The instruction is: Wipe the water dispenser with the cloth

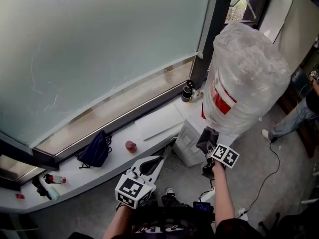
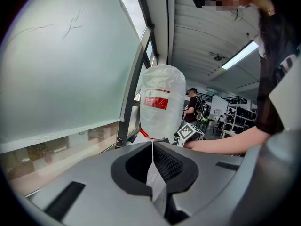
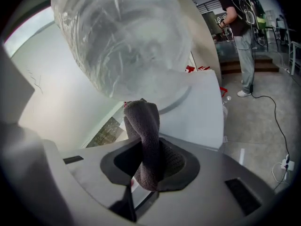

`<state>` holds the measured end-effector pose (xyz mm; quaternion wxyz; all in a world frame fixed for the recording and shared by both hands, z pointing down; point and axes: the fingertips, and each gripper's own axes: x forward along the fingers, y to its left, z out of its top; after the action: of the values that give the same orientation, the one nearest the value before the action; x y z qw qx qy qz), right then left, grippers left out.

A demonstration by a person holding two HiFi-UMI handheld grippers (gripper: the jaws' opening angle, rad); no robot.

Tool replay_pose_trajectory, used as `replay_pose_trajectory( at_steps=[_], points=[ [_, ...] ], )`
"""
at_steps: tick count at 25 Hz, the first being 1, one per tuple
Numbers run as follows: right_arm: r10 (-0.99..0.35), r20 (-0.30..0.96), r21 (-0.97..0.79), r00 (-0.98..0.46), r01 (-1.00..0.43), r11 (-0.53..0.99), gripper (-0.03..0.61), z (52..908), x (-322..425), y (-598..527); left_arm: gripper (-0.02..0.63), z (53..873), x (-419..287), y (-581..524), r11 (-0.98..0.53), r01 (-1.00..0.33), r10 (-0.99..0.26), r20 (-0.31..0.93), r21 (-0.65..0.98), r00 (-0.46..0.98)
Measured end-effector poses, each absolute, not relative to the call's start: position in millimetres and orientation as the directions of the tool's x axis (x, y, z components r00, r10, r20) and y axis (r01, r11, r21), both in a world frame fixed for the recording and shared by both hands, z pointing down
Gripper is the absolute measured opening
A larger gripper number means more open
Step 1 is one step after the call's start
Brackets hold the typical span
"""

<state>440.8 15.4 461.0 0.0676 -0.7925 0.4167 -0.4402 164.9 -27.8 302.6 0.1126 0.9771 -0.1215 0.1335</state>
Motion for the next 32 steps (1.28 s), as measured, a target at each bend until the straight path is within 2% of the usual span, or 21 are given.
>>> replay_pose_trajectory(
  at_steps=[15,23,32],
  points=[
    [-0.646,0.68,-0.422,0.347,-0.536,-0.732,0.101,472.4,456.8,129.2,0.02,304.5,189.9,2.0,-0.967,-0.153,-0.098,0.252,0.206,0.963],
    [-0.666,0.683,-0.363,0.299,-0.653,-0.665,0.101,456.0,424.8,122.7,0.02,326.0,169.4,-1.6,-0.957,-0.177,-0.114,0.262,0.23,0.958],
    [-0.707,0.678,-0.321,0.201,-0.785,-0.53,0.101,450.0,378.0,35.9,0.02,353.3,135.8,-22.7,-0.937,-0.248,-0.183,0.258,0.245,0.949]
  ],
)
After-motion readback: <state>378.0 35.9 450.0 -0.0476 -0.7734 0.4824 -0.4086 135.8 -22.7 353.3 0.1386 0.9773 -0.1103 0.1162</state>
